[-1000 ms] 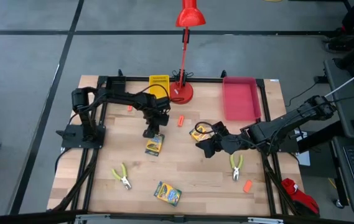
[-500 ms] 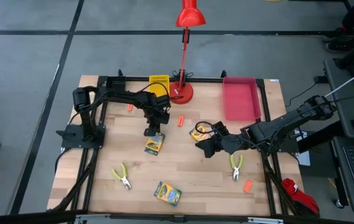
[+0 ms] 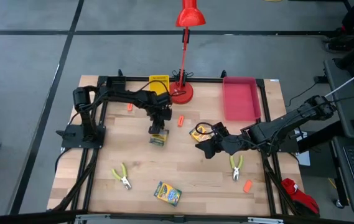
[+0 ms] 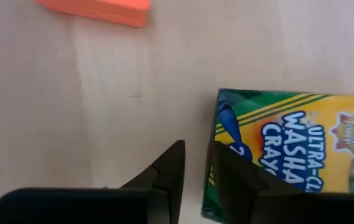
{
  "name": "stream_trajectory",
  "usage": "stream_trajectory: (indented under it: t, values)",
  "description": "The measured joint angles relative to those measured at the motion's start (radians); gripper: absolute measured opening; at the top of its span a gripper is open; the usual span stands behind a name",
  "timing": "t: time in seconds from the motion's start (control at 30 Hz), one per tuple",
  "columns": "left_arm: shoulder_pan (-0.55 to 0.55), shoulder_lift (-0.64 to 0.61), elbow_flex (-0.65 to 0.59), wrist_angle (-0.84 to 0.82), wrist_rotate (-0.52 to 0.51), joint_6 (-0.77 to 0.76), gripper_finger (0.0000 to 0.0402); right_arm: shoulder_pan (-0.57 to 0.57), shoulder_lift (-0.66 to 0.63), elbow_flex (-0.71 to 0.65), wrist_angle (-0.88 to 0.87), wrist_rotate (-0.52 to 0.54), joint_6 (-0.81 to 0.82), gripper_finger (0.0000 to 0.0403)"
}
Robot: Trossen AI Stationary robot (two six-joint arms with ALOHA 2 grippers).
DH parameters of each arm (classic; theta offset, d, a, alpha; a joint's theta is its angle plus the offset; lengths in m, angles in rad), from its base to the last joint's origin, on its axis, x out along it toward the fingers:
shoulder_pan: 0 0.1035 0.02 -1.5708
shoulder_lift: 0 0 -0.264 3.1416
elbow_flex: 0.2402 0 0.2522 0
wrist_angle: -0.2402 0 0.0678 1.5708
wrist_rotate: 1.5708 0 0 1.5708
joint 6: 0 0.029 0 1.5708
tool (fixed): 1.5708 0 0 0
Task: Pick & Place School Supplies
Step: Adjust the yellow crayon box
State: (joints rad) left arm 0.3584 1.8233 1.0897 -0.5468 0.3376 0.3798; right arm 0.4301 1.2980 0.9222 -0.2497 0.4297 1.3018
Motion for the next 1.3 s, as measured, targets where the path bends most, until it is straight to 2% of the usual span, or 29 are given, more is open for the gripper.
stream_trajectory:
  t: [0.4,0.53,0.7,1.03,1.3]
  values:
    - [0.077,0.001,0.0,0.036,-0.018,0.002,0.0073,0.0,0.0,0.0,0.001,0.0,0.001,0.0166]
    - [0.097,-0.005,0.0,0.008,0.02,0.005,0.0073,0.0,0.0,0.0,0.014,0.0,0.006,0.0166]
    - [0.054,-0.006,-0.003,-0.097,0.047,0.088,0.0073,0.0,0.0,0.0,0.015,0.0,0.007,0.0166]
    - [0.003,-0.006,-0.002,0.028,0.046,0.005,0.0073,0.0,0.0,0.0,0.02,0.0,0.007,0.0166]
    - [-0.014,-0.006,-0.002,0.013,0.064,-0.01,0.0073,0.0,0.0,0.0,0.02,0.0,0.007,0.0166]
